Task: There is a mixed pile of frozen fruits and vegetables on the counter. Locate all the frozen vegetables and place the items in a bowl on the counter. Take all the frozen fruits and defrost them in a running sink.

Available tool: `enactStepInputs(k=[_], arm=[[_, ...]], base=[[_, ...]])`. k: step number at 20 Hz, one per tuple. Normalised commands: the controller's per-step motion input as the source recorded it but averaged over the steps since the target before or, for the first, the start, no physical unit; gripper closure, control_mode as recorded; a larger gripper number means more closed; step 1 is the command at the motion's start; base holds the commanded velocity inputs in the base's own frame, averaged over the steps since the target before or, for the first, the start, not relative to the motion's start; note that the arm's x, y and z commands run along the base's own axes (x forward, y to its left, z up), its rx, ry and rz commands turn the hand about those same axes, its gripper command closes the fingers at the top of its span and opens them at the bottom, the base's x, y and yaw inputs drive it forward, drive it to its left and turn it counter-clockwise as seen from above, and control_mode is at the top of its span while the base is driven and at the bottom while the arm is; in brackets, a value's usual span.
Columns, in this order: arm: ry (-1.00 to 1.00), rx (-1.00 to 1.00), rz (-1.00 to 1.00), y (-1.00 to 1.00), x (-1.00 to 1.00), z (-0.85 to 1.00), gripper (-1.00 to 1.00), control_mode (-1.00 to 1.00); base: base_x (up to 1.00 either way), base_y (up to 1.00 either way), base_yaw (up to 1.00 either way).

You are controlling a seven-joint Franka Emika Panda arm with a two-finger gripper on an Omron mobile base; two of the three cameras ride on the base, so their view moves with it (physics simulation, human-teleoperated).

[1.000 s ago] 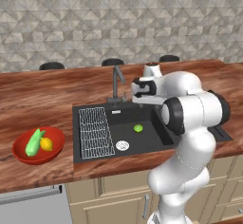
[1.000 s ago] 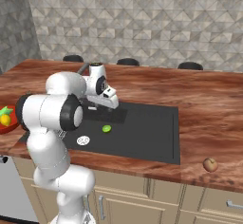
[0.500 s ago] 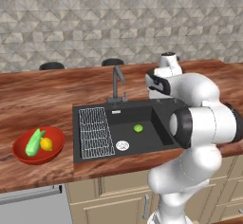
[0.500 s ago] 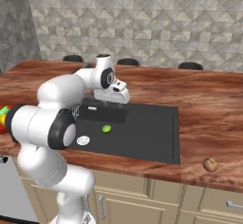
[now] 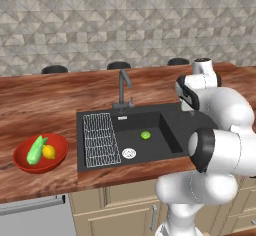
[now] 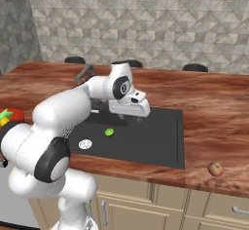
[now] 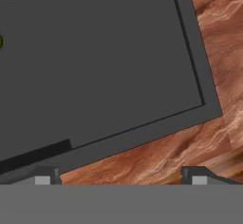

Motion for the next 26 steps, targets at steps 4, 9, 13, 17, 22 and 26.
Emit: enactStepInputs(k=[4, 9, 13, 17, 22, 26], arm=[[0.10, -0.02, -0.13, -0.81, -0.26, 0.00, -1.00, -1.00], [0.10, -0.02, -0.09, -0.91, -0.01, 0.17, -1.00, -1.00], [-0.02, 0.04, -0.09, -0.70, 0.00, -0.03, -1.00, -1.00], [-0.05, 0.03, -0.14, -0.82, -0.02, -0.14, -1.00, -1.00], [0.06, 0.01, -0.25, -0.78, 0.02, -0.18, -1.00, -1.00], [0.07, 0.03, -0.17, -0.73, -0.05, -0.12, -1.00, -1.00]], base=[[0.00, 0.00, 0.00], [0.00, 0.00, 0.00], [0.00, 0.00, 0.00], [0.00, 0.00, 0.00], [0.00, 0.00, 0.00], [0.00, 0.00, 0.00]])
